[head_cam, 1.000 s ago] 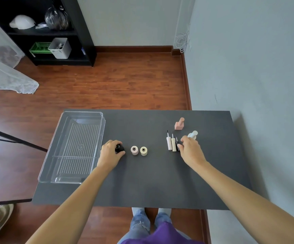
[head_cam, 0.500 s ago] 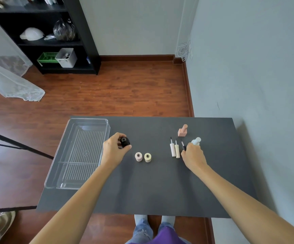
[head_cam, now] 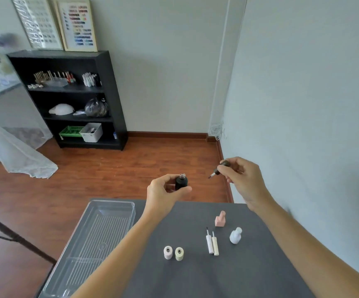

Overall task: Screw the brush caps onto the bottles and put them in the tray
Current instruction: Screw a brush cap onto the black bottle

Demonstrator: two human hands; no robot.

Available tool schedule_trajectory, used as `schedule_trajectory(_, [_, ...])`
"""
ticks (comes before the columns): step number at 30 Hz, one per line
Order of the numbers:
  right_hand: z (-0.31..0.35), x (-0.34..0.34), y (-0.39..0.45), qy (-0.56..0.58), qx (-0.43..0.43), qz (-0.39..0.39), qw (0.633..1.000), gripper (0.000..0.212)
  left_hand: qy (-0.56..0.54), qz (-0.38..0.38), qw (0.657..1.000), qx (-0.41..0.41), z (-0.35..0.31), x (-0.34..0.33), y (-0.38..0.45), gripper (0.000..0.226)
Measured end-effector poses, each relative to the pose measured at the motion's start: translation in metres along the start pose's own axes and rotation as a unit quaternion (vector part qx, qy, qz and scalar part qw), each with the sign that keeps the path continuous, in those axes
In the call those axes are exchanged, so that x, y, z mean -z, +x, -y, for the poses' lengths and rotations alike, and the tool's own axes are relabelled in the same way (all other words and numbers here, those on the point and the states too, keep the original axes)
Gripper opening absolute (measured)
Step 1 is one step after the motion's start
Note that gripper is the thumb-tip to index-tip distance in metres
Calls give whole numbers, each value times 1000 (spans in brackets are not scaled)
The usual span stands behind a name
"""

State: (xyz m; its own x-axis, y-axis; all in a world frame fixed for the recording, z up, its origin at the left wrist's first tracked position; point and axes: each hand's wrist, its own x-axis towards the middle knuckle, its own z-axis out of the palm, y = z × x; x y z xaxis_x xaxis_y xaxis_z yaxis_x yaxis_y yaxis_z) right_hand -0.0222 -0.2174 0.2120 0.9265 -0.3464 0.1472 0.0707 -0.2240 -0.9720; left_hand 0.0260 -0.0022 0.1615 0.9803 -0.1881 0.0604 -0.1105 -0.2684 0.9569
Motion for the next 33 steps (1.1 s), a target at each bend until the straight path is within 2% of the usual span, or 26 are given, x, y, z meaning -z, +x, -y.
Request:
schedule_trajectory(5, [62,0,18,91,86,43,991,5,-40,6,998,-46,-49,-5,8,22])
schedule_trajectory(9, [97,-2,30,34,163,56,984,7,-39,0,996,-78,-80,-7,12,20])
schedule_trajectory(12, [113,-5,36,-9,191,55,980,11,-29,-3,995,-93,-93,-11,15,20])
schedule_trajectory(24, [122,-2,40,-82,213,77,971,11,-52,-8,993,-108,-110,-12,14,18])
schedule_trajectory(29, [115,-1,40,-117,195,108,968,22,-57,-5,992,-114,-111,-13,15,19])
schedule_trajectory(33, [109,-1,41,-133,191,114,966,13,-54,-4,991,-119,-113,-14,15,19])
